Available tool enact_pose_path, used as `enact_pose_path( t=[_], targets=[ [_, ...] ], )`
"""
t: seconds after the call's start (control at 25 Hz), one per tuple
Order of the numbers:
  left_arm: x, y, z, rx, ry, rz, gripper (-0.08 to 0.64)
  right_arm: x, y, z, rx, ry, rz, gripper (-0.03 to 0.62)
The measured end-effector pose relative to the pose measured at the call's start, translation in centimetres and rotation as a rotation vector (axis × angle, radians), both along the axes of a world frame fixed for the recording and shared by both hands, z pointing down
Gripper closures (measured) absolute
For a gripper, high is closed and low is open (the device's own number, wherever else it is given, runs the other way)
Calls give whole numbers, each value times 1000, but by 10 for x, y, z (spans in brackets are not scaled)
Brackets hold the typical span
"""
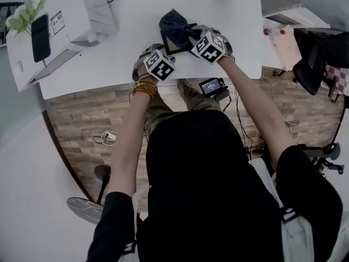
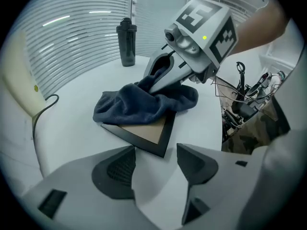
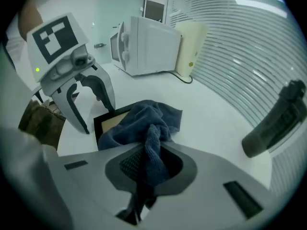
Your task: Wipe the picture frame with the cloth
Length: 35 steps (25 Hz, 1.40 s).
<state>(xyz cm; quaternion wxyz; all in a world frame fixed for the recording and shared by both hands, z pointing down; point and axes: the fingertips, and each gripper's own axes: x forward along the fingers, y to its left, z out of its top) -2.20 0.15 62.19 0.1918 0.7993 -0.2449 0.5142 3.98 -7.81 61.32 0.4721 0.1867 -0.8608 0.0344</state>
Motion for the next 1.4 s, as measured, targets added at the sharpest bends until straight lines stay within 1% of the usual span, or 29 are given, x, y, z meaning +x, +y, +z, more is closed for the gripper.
enact_pose_path(
  t=[0.08, 0.12, 0.16, 0.24, 0.28, 0.32, 0.36, 0.4, 0.44, 0.48, 0.52, 0.56, 0.64, 0.68, 0.76, 0.8, 0.84, 0.88, 0.96, 1.12, 1.28, 1.4],
  targets=[
    [-3, 0, 3, -1, -11, 0, 284, -22, 6, 1, 10, -17, -13, 577],
    [-5, -1, 5, -1, -16, 1, 284, -35, 11, -1, -26, -56, -19, 577],
    [-5, -1, 5, -3, -15, 1, 284, -48, 20, -3, -101, -120, -23, 577],
    [-5, 1, 3, -11, 6, -1, 284, -69, 36, -13, -304, -309, 5, 577],
    [-5, 1, 3, -16, 21, -11, 294, -73, 38, -25, -380, -418, 50, 577],
    [-5, 1, 2, -22, 40, -27, 305, -71, 35, -41, -416, -521, 104, 577],
    [-6, 1, 0, -26, 58, -47, 304, -64, 30, -59, -410, -605, 148, 577],
    [-9, 0, -3, -16, 72, -65, 304, -55, 24, -80, -366, -665, 171, 577],
    [-13, 0, -10, 14, 85, -82, 304, -44, 20, -101, -297, -706, 173, 577],
    [-18, -1, -20, 62, 107, -102, 304, -32, 18, -122, -222, -737, 165, 577],
    [-22, -2, -32, 113, 144, -132, 304, -20, 18, -143, -158, -774, 159, 577],
    [-24, 0, -45, 159, 197, -176, 307, -8, 20, -163, -116, -822, 166, 577],
    [-30, 6, -74, 237, 339, -290, 332, 15, 25, -197, -78, -938, 216, 577],
    [-33, 8, -92, 282, 419, -348, 381, 24, 27, -209, -62, -982, 245, 577],
    [-41, 9, -126, 378, 562, -449, 487, 37, 31, -223, -13, -1017, 289, 577],
    [-45, 10, -138, 421, 605, -488, 541, 42, 33, -225, 9, -1019, 307, 577],
    [-48, 11, -146, 454, 623, -517, 549, 47, 35, -224, 24, -1021, 325, 577],
    [-51, 12, -150, 473, 622, -536, 552, 51, 37, -222, 31, -1025, 343, 577],
    [-55, 12, -149, 481, 603, -550, 552, 57, 38, -218, 33, -1036, 373, 577],
    [-50, 3, -146, 474, 585, -527, 552, 65, 35, -216, 33, -1043, 389, 577],
    [-40, -2, -144, 447, 609, -525, 552, 76, 31, -214, 29, -1052, 417, 577],
    [-34, -2, -142, 431, 616, -523, 552, 82, 23, -213, 6, -1094, 469, 577]
  ],
)
